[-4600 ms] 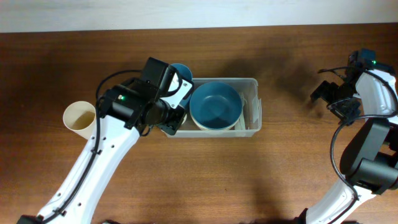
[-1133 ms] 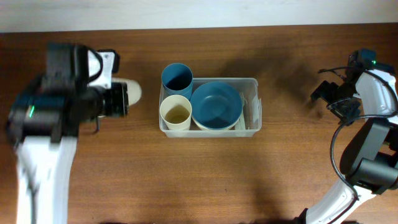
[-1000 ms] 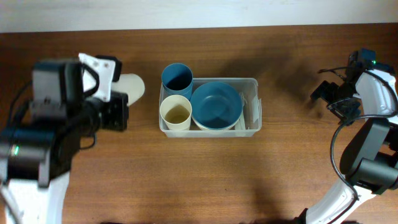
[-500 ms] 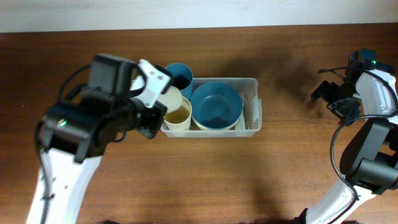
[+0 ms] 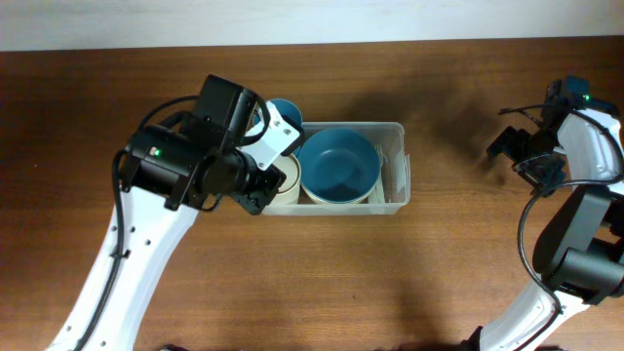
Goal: Pack container
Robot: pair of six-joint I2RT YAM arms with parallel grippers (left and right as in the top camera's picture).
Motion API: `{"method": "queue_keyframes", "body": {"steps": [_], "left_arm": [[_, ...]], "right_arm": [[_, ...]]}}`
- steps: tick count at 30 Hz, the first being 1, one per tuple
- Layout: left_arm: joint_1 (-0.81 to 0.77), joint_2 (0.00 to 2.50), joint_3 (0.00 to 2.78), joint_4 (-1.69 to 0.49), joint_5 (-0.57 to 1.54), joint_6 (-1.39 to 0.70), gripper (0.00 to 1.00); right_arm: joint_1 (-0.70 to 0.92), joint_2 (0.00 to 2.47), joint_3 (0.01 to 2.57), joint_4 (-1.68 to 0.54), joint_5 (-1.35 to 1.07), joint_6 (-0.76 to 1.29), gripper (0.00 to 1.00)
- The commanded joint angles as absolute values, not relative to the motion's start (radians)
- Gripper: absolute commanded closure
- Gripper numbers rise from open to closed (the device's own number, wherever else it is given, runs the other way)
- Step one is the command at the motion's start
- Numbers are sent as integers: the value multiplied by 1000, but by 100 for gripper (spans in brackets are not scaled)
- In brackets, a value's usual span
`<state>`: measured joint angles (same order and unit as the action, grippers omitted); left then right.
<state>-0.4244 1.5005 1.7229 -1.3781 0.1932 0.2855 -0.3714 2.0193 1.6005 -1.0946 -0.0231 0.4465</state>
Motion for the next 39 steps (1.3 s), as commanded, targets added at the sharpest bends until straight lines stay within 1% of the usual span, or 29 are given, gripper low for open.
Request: {"method": "queue_keyframes", "body": {"steps": [1,3,4,8,9,10,12,19,23,27,28,31,32,33,34,36,39], "left_arm": [[-428,1513,1715,-1378,167,303,98],[-427,1513,1715,-1377,167,303,98],[-428,1513,1715,-1377,166,303,95],[-428,1513,1715,-1365,155,303,69],[-428,1513,1716,-1362,155,303,64],[-428,1513,1716,-1361,155,303,62],[-428,1513,1716,-1354,150,300,61],[-428,1512,1716,-1324,146,284,62],[-427,1510,1729,-1321,122,249,67],[-427,1488,1760,-1320,26,158,68],[-427,1478,1768,-1319,-17,125,66],[-416,1438,1794,-1317,-228,-66,50],[-407,1423,1797,-1317,-279,-117,34],[-393,1404,1797,-1317,-334,-171,2],[-381,1391,1797,-1316,-368,-201,0],[-347,1370,1797,-1317,-422,-245,0],[-287,1356,1797,-1318,-442,-254,0]], "right_arm": [[-368,2019,1597,-1094,-14,458,1],[-368,2019,1597,-1094,-14,458,1],[-368,2019,1597,-1094,-14,458,1],[-368,2019,1597,-1094,-14,458,1],[-368,2019,1597,-1094,-14,458,1],[-368,2019,1597,-1094,-14,458,1],[-368,2019,1597,-1094,-14,458,1],[-368,2019,1597,-1094,-14,458,1],[-368,2019,1597,-1094,-14,458,1],[-368,2019,1597,-1094,-14,458,1],[-368,2019,1597,-1094,-14,458,1],[-368,2019,1597,-1094,-14,458,1],[-368,2019,1597,-1094,-14,458,1],[-368,2019,1597,-1094,-14,458,1],[-368,2019,1597,-1094,-14,458,1],[-368,2019,1597,-1094,-14,458,1],[-368,2019,1597,-1094,-14,458,1]]}}
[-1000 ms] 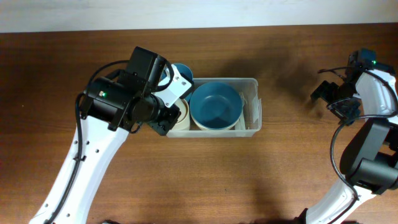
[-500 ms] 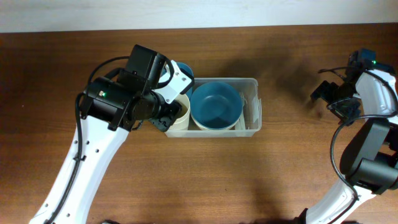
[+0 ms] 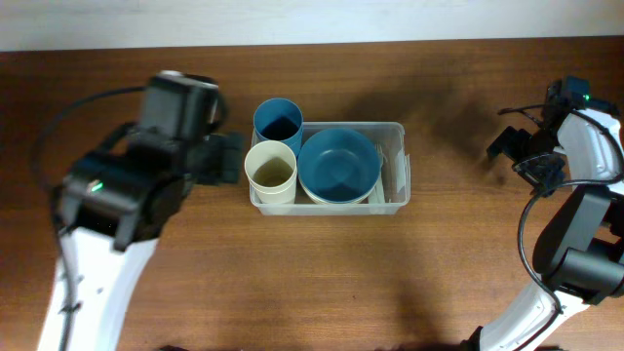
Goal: Pack container
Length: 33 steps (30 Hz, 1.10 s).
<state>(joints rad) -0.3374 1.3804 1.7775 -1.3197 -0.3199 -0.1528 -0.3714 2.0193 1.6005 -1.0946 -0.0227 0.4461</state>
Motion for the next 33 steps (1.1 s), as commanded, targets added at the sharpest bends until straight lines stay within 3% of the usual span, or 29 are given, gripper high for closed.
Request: {"method": "queue_keyframes", "body": {"steps": [1,7,20,26,33], "left_arm": [[-265,1356,1797,-1318,-442,-254,0],[-176,1368,1785,-1322,-395,-262,0],[-175,1369,1785,-1438,-389,-261,0],[-169,1362,1785,-1556,-525,-231,0],[-73,1139,1676,-1274,-460,-231,0]], "right_arm": [[-368,2019,1597,-1094,-14,458,1],[-368,2019,1597,-1094,-14,458,1],[-368,2019,1597,-1094,-14,458,1],[-368,2019,1597,-1094,-14,458,1],[-368,2019,1597,-1094,-14,458,1]]}}
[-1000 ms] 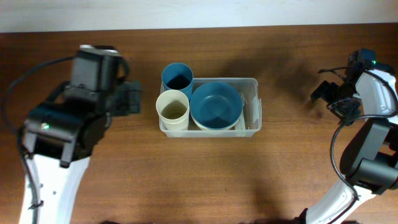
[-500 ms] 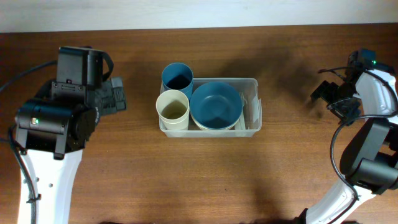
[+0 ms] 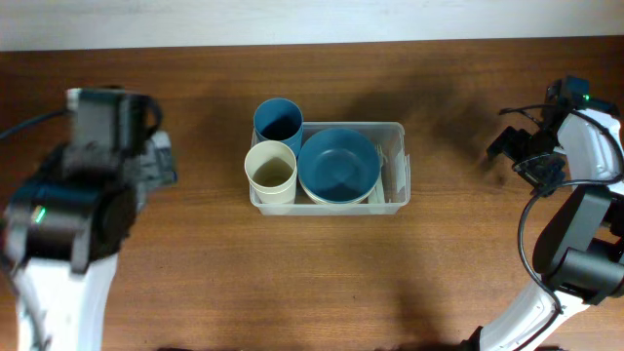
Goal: Pack container
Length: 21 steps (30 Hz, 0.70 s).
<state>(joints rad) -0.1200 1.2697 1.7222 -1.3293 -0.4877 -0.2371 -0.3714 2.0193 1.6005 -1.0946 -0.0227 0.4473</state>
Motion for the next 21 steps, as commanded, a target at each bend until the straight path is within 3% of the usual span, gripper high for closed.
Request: {"method": "queue_keyframes", "body": {"steps": [1,13,21], "left_arm": [[-49,1082,1627,-1203,-408,-231,0],[33,497,734,-194,57,-50,0],[33,249,329,32,100,-51,0]], "right_arm": [[-368,2019,1597,-1094,-14,458,1],[-368,2019,1597,-1094,-14,458,1],[-368,2019,1597,-1094,-14,458,1]]}}
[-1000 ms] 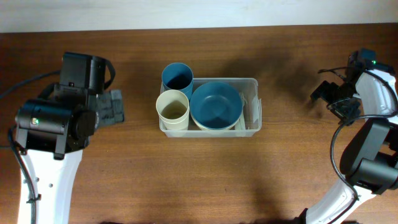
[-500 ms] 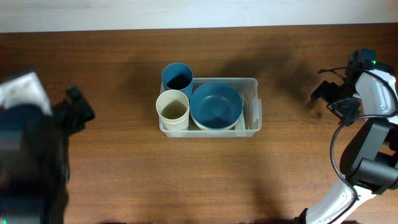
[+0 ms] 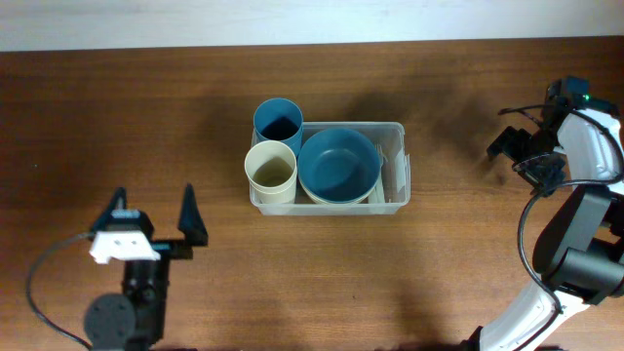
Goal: Pack container
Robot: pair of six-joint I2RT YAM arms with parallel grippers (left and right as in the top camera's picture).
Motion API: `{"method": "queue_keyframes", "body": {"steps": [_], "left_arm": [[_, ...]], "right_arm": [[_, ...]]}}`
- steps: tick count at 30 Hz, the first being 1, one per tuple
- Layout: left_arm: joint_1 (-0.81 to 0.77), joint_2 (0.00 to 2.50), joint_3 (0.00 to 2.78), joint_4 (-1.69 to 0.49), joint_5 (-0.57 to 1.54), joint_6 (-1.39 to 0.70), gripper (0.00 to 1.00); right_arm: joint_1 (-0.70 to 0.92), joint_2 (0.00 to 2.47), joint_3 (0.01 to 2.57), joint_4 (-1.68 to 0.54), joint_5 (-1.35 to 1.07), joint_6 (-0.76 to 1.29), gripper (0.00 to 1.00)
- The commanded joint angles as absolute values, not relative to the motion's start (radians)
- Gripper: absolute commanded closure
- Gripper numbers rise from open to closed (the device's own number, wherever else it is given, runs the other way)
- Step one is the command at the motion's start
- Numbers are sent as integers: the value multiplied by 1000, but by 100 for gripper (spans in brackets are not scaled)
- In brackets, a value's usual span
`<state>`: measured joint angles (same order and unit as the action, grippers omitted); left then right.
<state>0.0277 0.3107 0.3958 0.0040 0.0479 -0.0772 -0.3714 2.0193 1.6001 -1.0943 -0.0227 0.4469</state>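
A clear plastic container (image 3: 402, 195) sits mid-table. At its left end stand a blue cup (image 3: 278, 123), at the back, and a cream cup (image 3: 270, 172), in front. A blue bowl (image 3: 338, 165) fills the middle, and some white pieces (image 3: 395, 168) lie along the right wall. My left gripper (image 3: 154, 214) is at the front left, well clear of the container, open with nothing between its fingers. My right gripper (image 3: 509, 146) hangs far to the right, and its jaws are too small to read.
The wooden table's far edge (image 3: 312, 44) runs along the back, with a pale wall behind it. The right arm's white body (image 3: 575, 234) stands along the right side. The left arm's base (image 3: 127, 312) fills the front left corner.
The left arm has drawn back from the left side of the table to the front left corner, its open fingers now in plain sight. The container, its contents and the right arm are unchanged.
At first my left gripper was over the container's left end, at the cream cup. Then it stood just left of the container, with both cups upright inside. It was later farther left and is now at the front left. The right arm never moved.
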Motion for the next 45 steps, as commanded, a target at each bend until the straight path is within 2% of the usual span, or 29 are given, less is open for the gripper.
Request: {"method": "queue_keyframes", "body": {"steps": [1,16,21,45], "left_arm": [[33,224,295,40,107,-51,0],[33,7,14,44,139,-51,0],[36,5,9,-76,131,-34,0],[36,5,9,-68,135,-22,0]], "right_arm": [[-368,2019,1597,-1094,-14,458,1],[-368,2019,1597,-1094,-14,458,1],[-368,2019,1597,-1094,-14,458,1],[-368,2019,1597,-1094,-14,458,1]]}}
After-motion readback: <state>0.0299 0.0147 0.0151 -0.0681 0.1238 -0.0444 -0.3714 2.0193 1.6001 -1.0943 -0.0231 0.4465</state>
